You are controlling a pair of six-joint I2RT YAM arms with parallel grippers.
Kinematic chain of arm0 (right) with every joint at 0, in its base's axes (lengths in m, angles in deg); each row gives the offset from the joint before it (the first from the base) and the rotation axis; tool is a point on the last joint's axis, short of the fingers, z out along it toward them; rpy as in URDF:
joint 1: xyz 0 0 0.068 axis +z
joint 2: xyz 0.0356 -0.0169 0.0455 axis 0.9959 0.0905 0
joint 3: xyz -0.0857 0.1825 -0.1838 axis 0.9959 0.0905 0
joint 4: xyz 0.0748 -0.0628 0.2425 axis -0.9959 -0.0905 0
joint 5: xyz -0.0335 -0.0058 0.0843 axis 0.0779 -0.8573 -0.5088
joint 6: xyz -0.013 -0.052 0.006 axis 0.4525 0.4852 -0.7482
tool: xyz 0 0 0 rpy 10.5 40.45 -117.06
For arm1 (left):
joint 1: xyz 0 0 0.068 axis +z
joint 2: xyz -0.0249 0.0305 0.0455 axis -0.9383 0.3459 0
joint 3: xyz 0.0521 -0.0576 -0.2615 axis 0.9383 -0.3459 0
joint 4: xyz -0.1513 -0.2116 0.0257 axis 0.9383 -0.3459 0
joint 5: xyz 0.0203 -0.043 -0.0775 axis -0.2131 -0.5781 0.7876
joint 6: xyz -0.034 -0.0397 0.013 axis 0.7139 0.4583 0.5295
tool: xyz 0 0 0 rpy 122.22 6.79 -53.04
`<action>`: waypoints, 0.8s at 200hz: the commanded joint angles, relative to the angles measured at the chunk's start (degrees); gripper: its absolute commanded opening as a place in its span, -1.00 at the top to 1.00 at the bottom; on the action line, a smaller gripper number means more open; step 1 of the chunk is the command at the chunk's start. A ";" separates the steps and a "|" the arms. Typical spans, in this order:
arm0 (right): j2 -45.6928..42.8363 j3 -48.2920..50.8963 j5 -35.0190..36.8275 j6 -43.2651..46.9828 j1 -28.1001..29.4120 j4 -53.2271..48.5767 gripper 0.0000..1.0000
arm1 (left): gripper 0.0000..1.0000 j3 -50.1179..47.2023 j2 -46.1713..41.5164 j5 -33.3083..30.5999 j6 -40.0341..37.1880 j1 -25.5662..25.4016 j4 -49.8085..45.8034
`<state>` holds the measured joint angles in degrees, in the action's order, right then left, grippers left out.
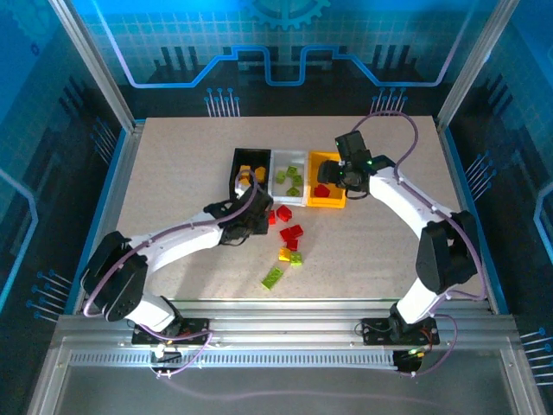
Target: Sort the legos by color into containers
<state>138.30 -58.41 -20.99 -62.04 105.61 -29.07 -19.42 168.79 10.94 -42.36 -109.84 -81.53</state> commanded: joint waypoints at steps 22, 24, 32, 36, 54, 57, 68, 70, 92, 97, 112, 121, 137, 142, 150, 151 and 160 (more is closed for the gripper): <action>-3.35 4.17 -0.33 -1.40 -1.36 0.78 -0.42 | 0.33 20.80 15.61 0.71 -4.61 1.46 -0.06; -3.48 4.31 -0.37 -1.40 -1.37 0.71 -0.42 | 0.33 21.92 16.65 0.58 -4.70 1.66 -0.26; -3.93 4.98 -0.58 -1.48 -1.57 0.75 -0.42 | 0.34 26.38 20.56 0.22 -5.28 2.54 -1.40; -4.21 5.25 -0.62 -1.50 -1.55 0.82 -0.42 | 0.34 28.53 22.24 0.09 -5.48 3.04 -2.03; -5.20 6.43 -1.03 -1.39 -1.64 0.95 -0.42 | 0.35 36.31 29.06 -0.79 -6.38 4.72 -4.12; -5.29 6.53 -1.12 -1.40 -1.64 0.91 -0.42 | 0.35 37.27 29.87 -0.74 -6.46 4.93 -4.40; -5.79 7.14 -1.23 -1.42 -1.64 1.03 -0.42 | 0.34 40.57 32.85 -0.90 -6.90 5.35 -5.28; -5.89 7.25 -1.23 -1.47 -1.64 1.08 -0.42 | 0.34 41.15 33.31 -0.92 -6.98 5.49 -5.43; -6.28 8.22 -1.59 -1.58 -1.64 1.39 -0.42 | 0.17 46.35 37.55 -0.38 -7.40 5.71 -8.20; -6.28 8.31 -1.74 -1.58 -1.64 1.39 -0.42 | 0.06 46.76 37.85 -0.04 -7.37 5.67 -8.33; -6.36 8.32 -1.79 -1.58 -1.64 1.39 -0.43 | -0.18 46.36 36.95 0.67 -7.17 5.51 -7.68; -6.45 8.32 -1.82 -1.58 -1.77 1.39 -0.43 | -0.26 45.75 35.40 1.22 -7.05 5.39 -7.33; -6.71 8.01 -1.76 -1.49 -1.82 1.31 -0.43 | -0.39 42.82 31.23 2.19 -6.95 4.76 -5.99; -6.81 7.89 -1.77 -1.44 -1.90 1.22 -0.43 | -0.40 41.51 29.52 2.25 -6.90 4.36 -5.49; -7.05 7.80 -1.74 -1.40 -1.92 1.15 -0.43 | -0.43 38.71 26.68 2.50 -6.88 3.56 -4.81; -7.06 7.79 -1.76 -1.40 -1.91 1.14 -0.43 | -0.43 38.54 26.32 2.54 -6.92 3.45 -4.74; -7.36 7.86 -1.79 -1.32 -1.99 1.08 -0.43 | -0.44 34.91 22.82 3.94 -6.73 2.59 -4.22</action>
<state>133.18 -50.87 -22.59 -62.81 104.60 -28.15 21.19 202.34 12.16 -49.18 -104.97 -86.32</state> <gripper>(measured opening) 0.713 0.711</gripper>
